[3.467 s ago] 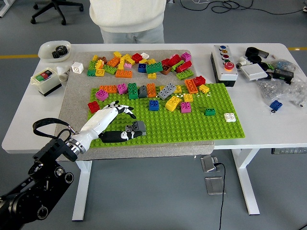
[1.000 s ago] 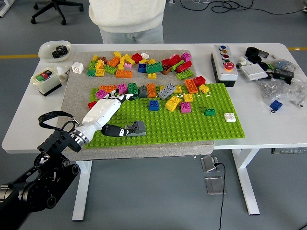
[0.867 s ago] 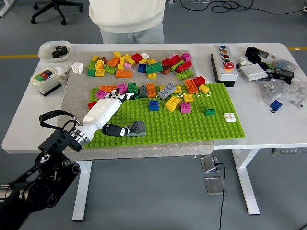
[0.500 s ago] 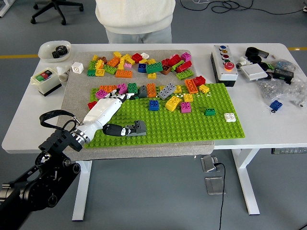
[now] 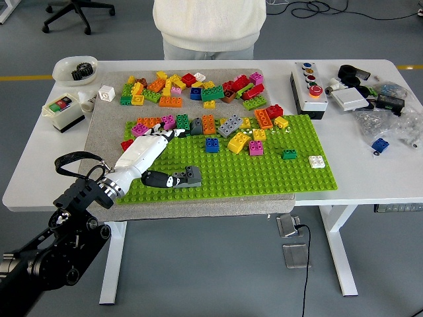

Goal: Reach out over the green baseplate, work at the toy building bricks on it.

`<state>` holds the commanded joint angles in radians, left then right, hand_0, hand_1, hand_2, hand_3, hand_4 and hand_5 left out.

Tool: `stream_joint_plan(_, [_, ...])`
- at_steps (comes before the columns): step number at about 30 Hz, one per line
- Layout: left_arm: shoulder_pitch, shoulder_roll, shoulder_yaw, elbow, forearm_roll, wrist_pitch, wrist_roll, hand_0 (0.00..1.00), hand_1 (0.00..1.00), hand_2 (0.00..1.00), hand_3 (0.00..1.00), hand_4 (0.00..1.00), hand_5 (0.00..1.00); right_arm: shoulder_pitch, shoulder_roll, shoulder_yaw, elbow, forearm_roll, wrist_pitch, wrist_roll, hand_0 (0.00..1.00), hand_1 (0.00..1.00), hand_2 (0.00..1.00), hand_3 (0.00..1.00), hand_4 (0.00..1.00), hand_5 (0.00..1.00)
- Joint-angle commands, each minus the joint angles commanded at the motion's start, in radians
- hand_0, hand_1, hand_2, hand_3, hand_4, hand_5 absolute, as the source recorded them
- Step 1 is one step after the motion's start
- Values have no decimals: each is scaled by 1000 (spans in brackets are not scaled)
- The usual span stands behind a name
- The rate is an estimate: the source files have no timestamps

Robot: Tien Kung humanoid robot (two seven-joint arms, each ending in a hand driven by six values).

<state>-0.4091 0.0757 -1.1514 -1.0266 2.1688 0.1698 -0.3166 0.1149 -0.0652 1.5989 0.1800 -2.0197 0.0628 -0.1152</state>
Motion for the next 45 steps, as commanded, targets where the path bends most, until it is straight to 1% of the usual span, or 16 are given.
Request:
stream_joint_plan(15, [-4, -1, -2, 5, -2, 0, 0, 998, 832, 830, 847, 998, 144, 0, 0, 0, 0, 2, 0, 0, 736, 614, 631, 535, 761, 497])
stream_joint_plan(25, [-4, 7, -12, 3, 13, -11, 1, 998, 832, 831, 848, 998, 139, 1, 1, 2, 0, 4, -1, 0, 736, 614, 631, 536, 761, 497])
stream_joint_plan(26, [-3, 7, -13, 3, 15, -13, 1, 998, 836, 833, 847, 996, 72, 1, 1, 2, 0, 3, -1, 0, 736, 614, 631, 535, 761, 497])
stream_joint_plan(27, [-3, 8, -13, 3, 15, -13, 1, 998, 836, 833, 847, 996, 72, 1, 1, 2, 0, 3, -1, 1, 736, 614, 631, 535, 761, 497])
stream_joint_plan(31, [2, 11, -14, -5, 17, -27, 1, 998, 836, 833, 847, 996, 72, 1, 1, 3, 0, 3, -1, 0, 736, 614, 631, 535, 761, 497])
stream_joint_plan(32, [3, 12, -15, -8, 18, -32, 2, 998, 837, 835, 848, 982, 46, 0, 1, 4, 0, 3, -1, 0, 736, 615, 631, 535, 761, 497])
stream_joint_plan(37, [9, 15, -18, -17, 24, -44, 6, 998, 837, 835, 848, 982, 46, 0, 0, 5, 0, 2, -1, 0, 736, 615, 631, 535, 761, 497])
stream_joint_plan(38, [11, 16, -18, -19, 23, -47, 6, 998, 838, 837, 847, 974, 32, 0, 1, 4, 0, 3, -2, 1, 736, 614, 631, 534, 761, 497])
stream_joint_plan(40, [13, 17, -18, -22, 23, -50, 7, 998, 838, 837, 847, 974, 32, 0, 1, 5, 0, 2, -1, 1, 736, 614, 631, 534, 761, 497])
stream_joint_plan(43, [19, 18, -17, -42, 20, -66, 12, 998, 838, 837, 847, 974, 32, -1, 1, 5, 0, 2, -1, 0, 736, 614, 631, 534, 761, 497])
stream_joint_plan(44, [20, 18, -18, -46, 19, -70, 14, 998, 843, 840, 849, 998, 68, -1, 1, 6, 0, 2, -1, 0, 736, 613, 631, 535, 761, 497])
stream_joint_plan(45, [23, 19, -19, -51, 17, -78, 16, 998, 843, 840, 849, 998, 68, -1, 1, 6, 0, 1, -1, 0, 736, 613, 631, 535, 761, 497])
